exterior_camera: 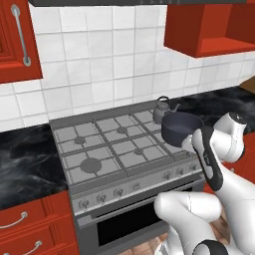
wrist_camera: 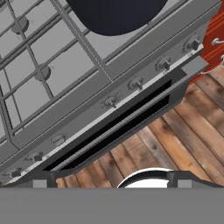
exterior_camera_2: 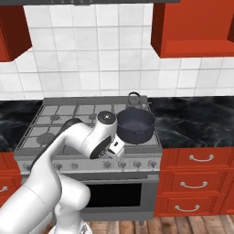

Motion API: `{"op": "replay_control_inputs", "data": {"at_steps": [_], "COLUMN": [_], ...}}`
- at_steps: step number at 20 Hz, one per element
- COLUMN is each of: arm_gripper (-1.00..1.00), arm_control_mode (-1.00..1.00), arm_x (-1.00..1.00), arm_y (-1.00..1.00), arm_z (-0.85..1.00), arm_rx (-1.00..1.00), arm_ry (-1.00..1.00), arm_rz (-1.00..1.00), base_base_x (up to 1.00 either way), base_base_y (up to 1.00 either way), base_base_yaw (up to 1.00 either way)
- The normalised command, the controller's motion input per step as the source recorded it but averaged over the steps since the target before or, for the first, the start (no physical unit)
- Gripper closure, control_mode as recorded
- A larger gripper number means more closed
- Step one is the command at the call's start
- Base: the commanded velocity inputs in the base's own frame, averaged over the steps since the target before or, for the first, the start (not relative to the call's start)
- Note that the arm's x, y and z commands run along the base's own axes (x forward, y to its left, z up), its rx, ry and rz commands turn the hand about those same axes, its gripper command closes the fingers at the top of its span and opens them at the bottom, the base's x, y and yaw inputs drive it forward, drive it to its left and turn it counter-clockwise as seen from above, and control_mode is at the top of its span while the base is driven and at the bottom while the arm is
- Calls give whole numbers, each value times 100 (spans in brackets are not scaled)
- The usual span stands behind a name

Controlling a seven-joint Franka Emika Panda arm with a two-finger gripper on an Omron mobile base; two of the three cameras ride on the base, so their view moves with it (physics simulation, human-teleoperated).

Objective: Pick the kettle from the cabinet and place it on a stove burner. Then pick the pot from the counter and place it on another stove burner. Finally, turn both burners on.

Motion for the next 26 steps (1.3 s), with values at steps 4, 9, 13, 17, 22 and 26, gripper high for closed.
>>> {"op": "replay_control_inputs", "data": {"at_steps": [4,9,13,17,22,26], "arm_gripper": [-100,-100,-100,-100,-100,-100], "arm_control_mode": [100,100,100,100,100,100], "arm_x": [0,0,0,0,0,0], "arm_y": [0,0,0,0,0,0], "arm_z": [0,0,0,0,0,0], "arm_rx": [0,0,0,0,0,0], "arm_ry": [0,0,0,0,0,0], "arm_rz": [0,0,0,0,0,0], "base_base_x": [17,31,32,34,36,29], "base_base_y": [-3,0,0,0,0,0], "base_base_yaw": [0,0,0,0,0,0]}}
